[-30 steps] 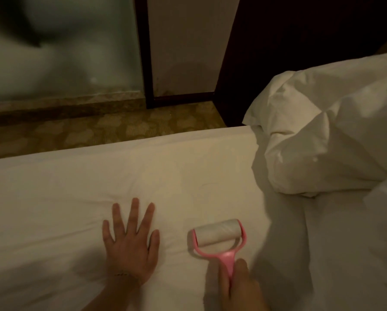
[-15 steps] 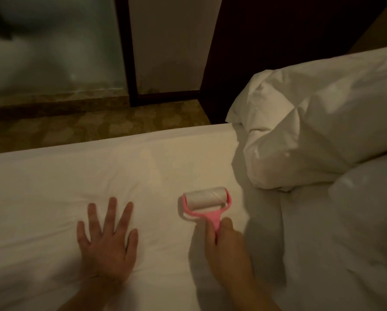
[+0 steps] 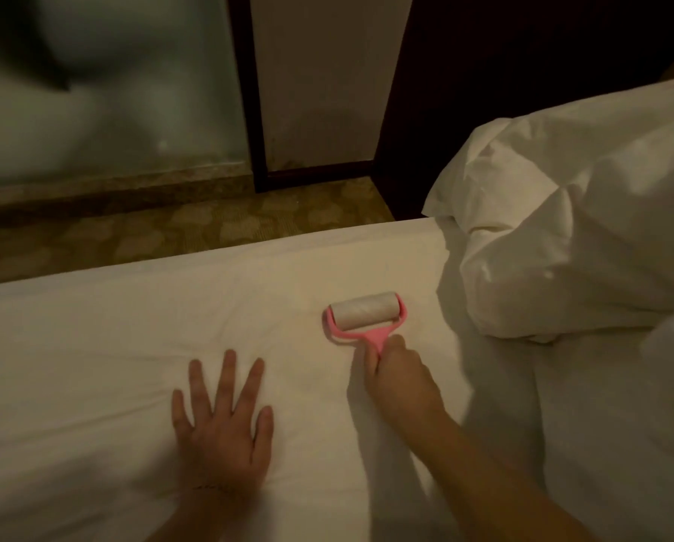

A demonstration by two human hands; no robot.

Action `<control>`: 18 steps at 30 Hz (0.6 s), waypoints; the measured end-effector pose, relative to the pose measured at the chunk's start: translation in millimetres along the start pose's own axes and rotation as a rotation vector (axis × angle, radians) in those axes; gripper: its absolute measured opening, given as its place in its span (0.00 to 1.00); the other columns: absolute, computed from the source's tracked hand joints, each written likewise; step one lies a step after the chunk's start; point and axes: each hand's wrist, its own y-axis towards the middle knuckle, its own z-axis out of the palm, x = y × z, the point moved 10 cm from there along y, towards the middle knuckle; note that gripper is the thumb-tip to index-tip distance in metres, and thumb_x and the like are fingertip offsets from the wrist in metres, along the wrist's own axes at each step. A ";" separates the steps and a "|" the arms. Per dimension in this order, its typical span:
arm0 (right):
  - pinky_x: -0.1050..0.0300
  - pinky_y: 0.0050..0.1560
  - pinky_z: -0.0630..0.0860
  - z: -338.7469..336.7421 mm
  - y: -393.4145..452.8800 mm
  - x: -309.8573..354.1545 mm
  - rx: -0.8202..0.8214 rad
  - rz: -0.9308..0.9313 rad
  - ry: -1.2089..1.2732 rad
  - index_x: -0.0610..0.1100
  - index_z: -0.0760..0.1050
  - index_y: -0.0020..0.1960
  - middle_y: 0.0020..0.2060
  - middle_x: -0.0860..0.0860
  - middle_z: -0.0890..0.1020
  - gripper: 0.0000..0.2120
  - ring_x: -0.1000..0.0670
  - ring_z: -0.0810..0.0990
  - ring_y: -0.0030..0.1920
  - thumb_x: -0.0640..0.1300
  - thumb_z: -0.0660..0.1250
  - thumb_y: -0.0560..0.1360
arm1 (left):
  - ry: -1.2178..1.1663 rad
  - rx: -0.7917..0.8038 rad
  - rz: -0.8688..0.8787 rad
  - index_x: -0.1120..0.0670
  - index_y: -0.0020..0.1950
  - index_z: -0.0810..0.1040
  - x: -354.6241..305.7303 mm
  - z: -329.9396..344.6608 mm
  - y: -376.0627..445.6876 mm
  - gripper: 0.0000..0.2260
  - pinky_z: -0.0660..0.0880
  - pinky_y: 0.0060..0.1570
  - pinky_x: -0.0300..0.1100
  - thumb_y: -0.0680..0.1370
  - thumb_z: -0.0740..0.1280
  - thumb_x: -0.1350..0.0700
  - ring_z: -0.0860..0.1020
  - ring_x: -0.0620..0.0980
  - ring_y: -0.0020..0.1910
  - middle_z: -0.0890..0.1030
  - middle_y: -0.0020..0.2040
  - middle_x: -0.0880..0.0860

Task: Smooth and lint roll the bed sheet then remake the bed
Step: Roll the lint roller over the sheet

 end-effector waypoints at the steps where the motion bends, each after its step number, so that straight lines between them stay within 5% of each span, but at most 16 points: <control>1: 0.50 0.48 0.72 -2.3 13.6 8.1 -0.012 -0.007 0.007 0.41 0.67 0.58 0.53 0.41 0.78 0.22 0.38 0.79 0.55 0.60 0.50 0.82 | -0.003 0.004 0.002 0.44 0.79 0.62 0.5 0.8 -0.1 0.28 0.53 0.73 0.67 0.80 0.46 0.39 0.52 0.64 0.80 0.58 0.81 0.51; 9: 0.51 0.45 0.75 3.2 21.7 13.2 0.011 -0.010 0.083 0.43 0.66 0.52 0.49 0.41 0.79 0.20 0.37 0.81 0.48 0.60 0.51 0.81 | -0.030 0.029 0.016 0.43 0.78 0.65 -1.3 -1.2 2.8 0.28 0.54 0.73 0.65 0.78 0.54 0.41 0.55 0.62 0.80 0.64 0.79 0.51; 13: 0.51 0.44 0.73 12.2 -51.7 -26.6 0.047 0.054 0.042 0.47 0.63 0.47 0.46 0.44 0.80 0.18 0.40 0.81 0.50 0.62 0.51 0.80 | 0.051 0.252 -0.006 0.41 0.77 0.67 2.6 4.2 20.1 0.31 0.56 0.70 0.67 0.76 0.50 0.34 0.60 0.65 0.77 0.68 0.77 0.51; 15: 0.53 0.44 0.76 8.4 -83.2 -36.6 0.076 0.084 0.038 0.49 0.63 0.47 0.42 0.50 0.79 0.20 0.46 0.81 0.45 0.65 0.48 0.78 | 0.080 0.316 -0.017 0.38 0.78 0.60 7.8 -5.9 48.5 0.36 0.54 0.71 0.67 0.73 0.42 0.27 0.55 0.66 0.76 0.61 0.79 0.51; 18: 0.56 0.42 0.74 -0.5 -85.6 -36.9 0.121 0.091 0.054 0.50 0.63 0.49 0.40 0.54 0.76 0.19 0.51 0.80 0.45 0.65 0.46 0.78 | 0.031 0.291 -0.030 0.35 0.79 0.39 2.4 -13.7 86.2 0.39 0.41 0.73 0.69 0.71 0.39 0.22 0.33 0.65 0.78 0.36 0.82 0.49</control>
